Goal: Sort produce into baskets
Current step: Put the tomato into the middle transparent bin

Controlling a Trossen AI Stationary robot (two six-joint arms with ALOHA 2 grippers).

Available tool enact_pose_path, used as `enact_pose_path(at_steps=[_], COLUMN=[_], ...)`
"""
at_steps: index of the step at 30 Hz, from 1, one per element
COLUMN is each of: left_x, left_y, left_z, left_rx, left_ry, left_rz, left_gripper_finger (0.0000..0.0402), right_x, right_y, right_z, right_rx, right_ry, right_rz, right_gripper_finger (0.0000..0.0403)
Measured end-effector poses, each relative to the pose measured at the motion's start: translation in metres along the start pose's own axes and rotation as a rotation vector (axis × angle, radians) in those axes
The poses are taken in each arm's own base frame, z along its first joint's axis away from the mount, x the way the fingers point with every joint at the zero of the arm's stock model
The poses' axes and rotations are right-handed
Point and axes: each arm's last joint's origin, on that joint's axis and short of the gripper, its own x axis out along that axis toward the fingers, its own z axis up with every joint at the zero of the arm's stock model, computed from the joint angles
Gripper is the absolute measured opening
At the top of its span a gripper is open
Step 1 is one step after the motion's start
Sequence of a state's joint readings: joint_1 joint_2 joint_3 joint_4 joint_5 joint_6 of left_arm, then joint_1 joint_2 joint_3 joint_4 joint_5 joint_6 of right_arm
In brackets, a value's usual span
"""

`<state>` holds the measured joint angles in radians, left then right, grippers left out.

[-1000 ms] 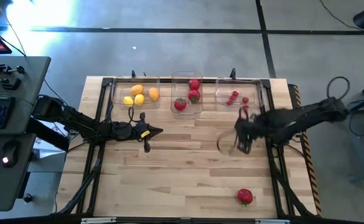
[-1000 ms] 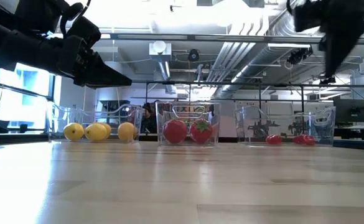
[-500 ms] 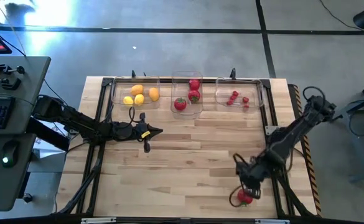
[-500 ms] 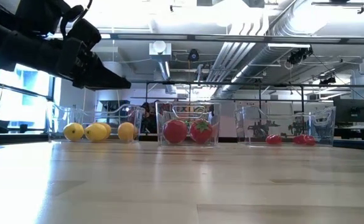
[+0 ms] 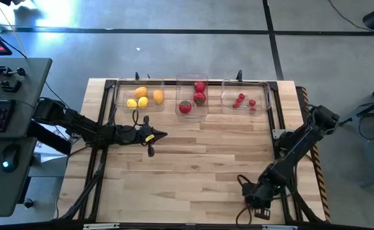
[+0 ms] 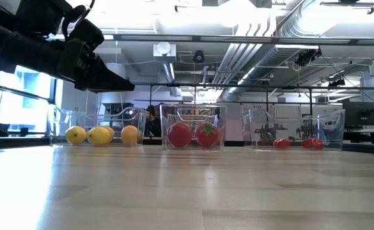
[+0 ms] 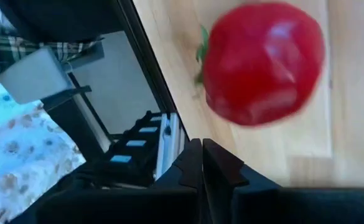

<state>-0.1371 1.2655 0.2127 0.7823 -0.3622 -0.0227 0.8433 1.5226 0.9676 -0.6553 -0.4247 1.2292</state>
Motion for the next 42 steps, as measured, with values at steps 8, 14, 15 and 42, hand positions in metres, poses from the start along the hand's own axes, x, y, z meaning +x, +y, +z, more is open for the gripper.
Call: enact_pose_path(at_steps=[8,14,15,42], left_x=[0.0,0.001,0.001,0.001], left_y=[0.0,0.003,0.003,0.003], left_z=[0.0,0.0,0.0,0.0], left_rx=[0.005,-0.006,-0.01,-0.022], left_ry=[-0.001,-0.002,-0.003,0.0], left_rz=[0.002,0.028,0.028,0.02], left_gripper_finger=[0.0,0.0,0.0,0.0], right_x=[0.027,0.031,0.031,-0.014], right_y=[0.004,-0.001,-0.002,-0.01], right_z=[0.019,0.03,0.031,0.067], right_rx=[-0.07,-0.145,-0.156,-0.222], right_ry=[0.022,-0.052,-0.073,-0.284], right_rz=[0.032,-0.028,-0.041,-0.308], right_gripper_finger=[0.0001,0.0,0.0,0.0062])
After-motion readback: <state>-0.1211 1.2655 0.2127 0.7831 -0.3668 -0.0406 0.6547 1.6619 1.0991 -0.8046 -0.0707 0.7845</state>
